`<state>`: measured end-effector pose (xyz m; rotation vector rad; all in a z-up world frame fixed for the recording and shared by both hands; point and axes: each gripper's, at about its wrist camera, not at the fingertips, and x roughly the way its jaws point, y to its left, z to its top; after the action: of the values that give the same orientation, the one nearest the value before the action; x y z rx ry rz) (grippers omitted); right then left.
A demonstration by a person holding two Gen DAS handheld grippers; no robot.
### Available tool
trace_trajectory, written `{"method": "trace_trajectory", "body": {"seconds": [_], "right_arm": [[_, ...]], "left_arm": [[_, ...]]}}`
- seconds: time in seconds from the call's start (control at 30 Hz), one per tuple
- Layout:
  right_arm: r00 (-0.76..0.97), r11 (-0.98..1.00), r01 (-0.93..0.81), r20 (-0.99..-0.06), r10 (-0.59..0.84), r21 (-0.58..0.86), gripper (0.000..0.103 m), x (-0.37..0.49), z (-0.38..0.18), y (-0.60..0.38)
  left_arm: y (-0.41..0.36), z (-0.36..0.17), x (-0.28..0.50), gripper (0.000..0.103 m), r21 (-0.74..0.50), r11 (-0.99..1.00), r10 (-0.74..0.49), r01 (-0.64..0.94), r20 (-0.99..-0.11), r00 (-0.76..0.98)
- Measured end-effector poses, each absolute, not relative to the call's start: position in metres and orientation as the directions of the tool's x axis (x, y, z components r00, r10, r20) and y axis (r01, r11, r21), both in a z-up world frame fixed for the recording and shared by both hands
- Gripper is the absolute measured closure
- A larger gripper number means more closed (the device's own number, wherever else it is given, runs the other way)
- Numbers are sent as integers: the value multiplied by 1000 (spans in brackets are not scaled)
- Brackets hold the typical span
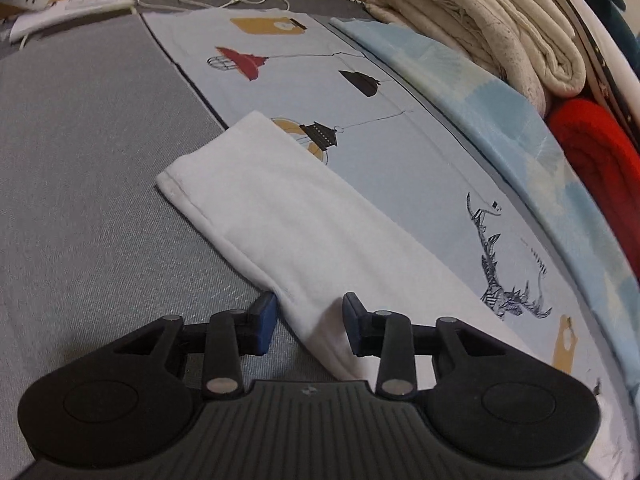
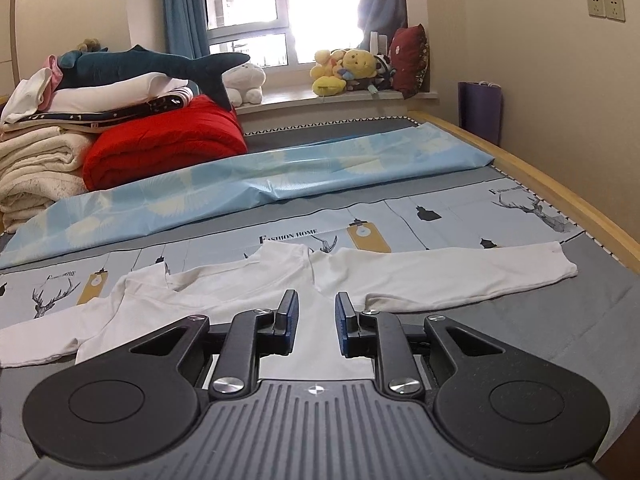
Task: Fold small clothes
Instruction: 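Move the left gripper toward the sleeve beside the shirt body, then grasp the sleeve cuff with the left gripper and fold it across the body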
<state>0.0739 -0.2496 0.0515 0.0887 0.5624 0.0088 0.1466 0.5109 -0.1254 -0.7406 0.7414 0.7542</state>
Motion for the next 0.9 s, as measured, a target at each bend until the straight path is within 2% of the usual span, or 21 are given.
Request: {"method": "trace_trajectory", "body": {"seconds": [0.03,0.07,0.27,0.37,0.47,0.6,0.77,0.9], "right_arm": [[846,996,15,-532,32,84,82,74,52,-250],[845,997,16,-534,31,82,82,74,52,-250],[833,996,40,-553,10,79,82,81,51,-252],[802,1000,30,-598,-18,10,82,102,46,-234],[749,999,-46,-662,25,-14,82,134,37,-205],[660,990,-140,-747,77,-21,82,180,15,-160],[630,969,-247,-756,179,23,82,205,-16,-131],[547,983,-180,-828,125,29,82,220,-55,-134]], "left_arm": [[508,-125,148,88,-288,523,337,-802,-795,505],[507,-125,149,98,-271,526,348,-806,-797,494],[497,-103,153,99,-285,541,390,-791,-749,536],[484,-81,159,99,-323,571,388,-755,-704,595],[466,-60,170,99,-352,609,370,-711,-667,647],[436,-39,189,99,-380,646,314,-662,-658,685],[377,-21,216,99,-404,707,213,-580,-660,720],[306,-14,241,99,-418,773,108,-478,-654,748]]}}
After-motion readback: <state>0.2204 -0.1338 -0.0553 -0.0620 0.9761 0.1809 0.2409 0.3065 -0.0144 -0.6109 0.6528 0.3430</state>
